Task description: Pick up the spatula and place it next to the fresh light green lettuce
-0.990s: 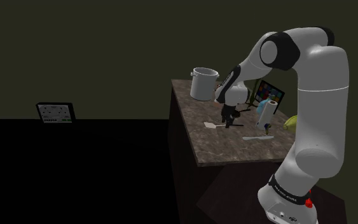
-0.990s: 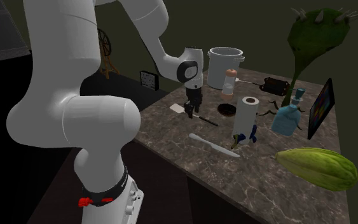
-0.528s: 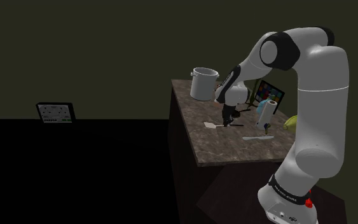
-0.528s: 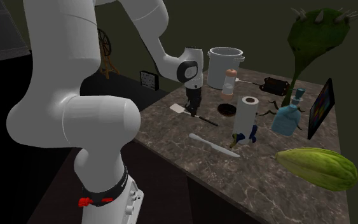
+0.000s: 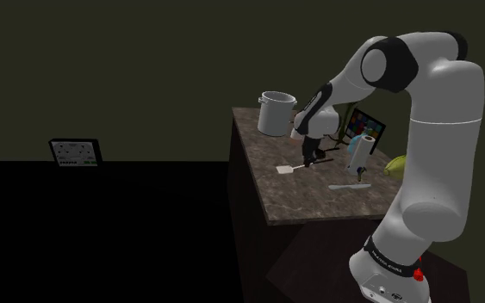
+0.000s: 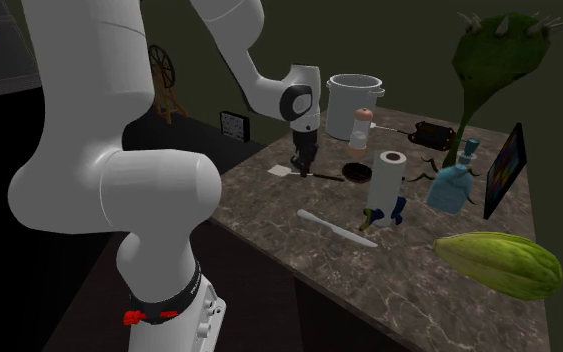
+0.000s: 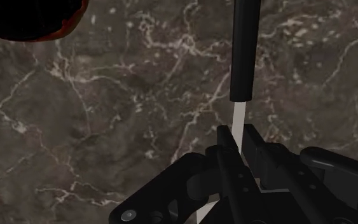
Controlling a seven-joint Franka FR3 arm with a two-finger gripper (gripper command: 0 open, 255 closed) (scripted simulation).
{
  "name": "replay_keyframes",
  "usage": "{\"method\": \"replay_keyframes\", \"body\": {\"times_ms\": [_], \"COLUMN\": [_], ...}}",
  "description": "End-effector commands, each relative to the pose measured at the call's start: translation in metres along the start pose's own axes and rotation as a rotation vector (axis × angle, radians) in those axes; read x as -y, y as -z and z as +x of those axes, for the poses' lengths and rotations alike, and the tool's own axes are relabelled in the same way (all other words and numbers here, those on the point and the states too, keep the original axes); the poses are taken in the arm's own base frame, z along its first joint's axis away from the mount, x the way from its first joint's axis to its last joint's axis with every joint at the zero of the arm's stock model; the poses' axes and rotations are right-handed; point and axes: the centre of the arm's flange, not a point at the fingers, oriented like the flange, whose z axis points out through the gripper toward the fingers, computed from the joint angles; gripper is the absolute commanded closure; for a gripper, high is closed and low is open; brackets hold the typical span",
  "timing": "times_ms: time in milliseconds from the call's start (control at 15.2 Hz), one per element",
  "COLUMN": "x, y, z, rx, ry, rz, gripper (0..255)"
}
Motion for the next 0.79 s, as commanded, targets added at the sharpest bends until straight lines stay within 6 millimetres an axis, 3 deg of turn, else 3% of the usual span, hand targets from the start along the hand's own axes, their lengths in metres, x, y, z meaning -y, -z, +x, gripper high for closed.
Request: {"method": "replay_keyframes", "body": {"times_ms": [0, 726], "x": [0.0, 0.0], "y": [0.011, 0.069], "z": [-0.001, -0.005], "rx": [0.0, 0.0], "ry": [0.0, 0.0], "rz": [0.0, 0.0], "gripper": [255, 255]}}
